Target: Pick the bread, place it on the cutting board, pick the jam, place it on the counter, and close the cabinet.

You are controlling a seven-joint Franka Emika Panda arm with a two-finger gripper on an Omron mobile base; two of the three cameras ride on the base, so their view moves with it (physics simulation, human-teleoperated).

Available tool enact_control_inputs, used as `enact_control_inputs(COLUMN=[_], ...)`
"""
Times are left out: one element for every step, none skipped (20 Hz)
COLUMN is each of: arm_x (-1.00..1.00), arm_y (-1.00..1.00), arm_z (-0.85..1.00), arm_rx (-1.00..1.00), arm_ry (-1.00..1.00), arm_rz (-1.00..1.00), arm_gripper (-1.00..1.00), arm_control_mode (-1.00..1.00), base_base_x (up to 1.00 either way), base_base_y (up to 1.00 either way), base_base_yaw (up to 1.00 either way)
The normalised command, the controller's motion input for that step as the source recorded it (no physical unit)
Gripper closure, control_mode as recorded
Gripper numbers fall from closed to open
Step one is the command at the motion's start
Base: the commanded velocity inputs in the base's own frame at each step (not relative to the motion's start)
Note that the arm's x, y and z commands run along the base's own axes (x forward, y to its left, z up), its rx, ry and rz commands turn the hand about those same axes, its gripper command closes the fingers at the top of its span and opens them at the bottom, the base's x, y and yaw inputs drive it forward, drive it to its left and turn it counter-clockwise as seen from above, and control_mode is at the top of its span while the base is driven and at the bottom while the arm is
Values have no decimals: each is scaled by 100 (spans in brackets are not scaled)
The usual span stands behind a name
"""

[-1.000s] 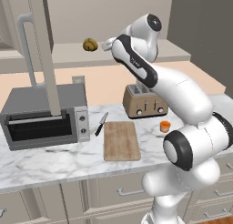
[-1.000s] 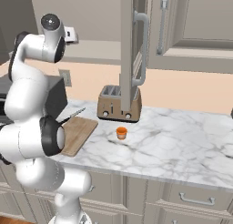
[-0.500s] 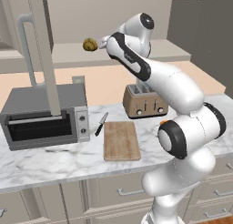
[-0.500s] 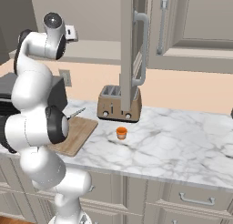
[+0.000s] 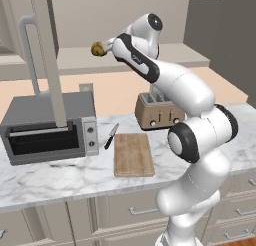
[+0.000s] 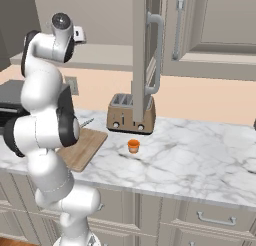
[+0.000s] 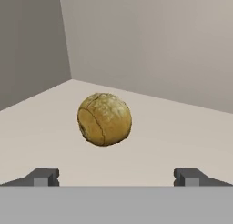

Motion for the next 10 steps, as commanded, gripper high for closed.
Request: enact_control_inputs(arm_x=[30, 31, 31, 28, 28, 28, 26, 26, 20, 20], arm_y=[9, 11, 11, 12, 14, 15, 15, 16, 16, 17], arm_z=[0, -1, -4, -4, -6, -6, -6, -9, -10, -12], arm_rx=[0, 0, 0, 0, 0, -1, 0, 0, 0, 0], arm_ry=[0, 0, 0, 0, 0, 0, 0, 0, 0, 0], arm_rz=[1, 1, 1, 1, 1, 1, 1, 2, 2, 3], arm_gripper=[-100, -100, -100, -100, -100, -100, -100, -100, -100, -100], arm_control_mode=[-100, -100, -100, -100, -100, -100, -100, -100, -100, -100], base_base_x=[0, 0, 0, 0, 0, 0, 0, 0, 0, 0], base_base_y=[0, 0, 0, 0, 0, 0, 0, 0, 0, 0], base_base_yaw=[0, 0, 0, 0, 0, 0, 0, 0, 0, 0])
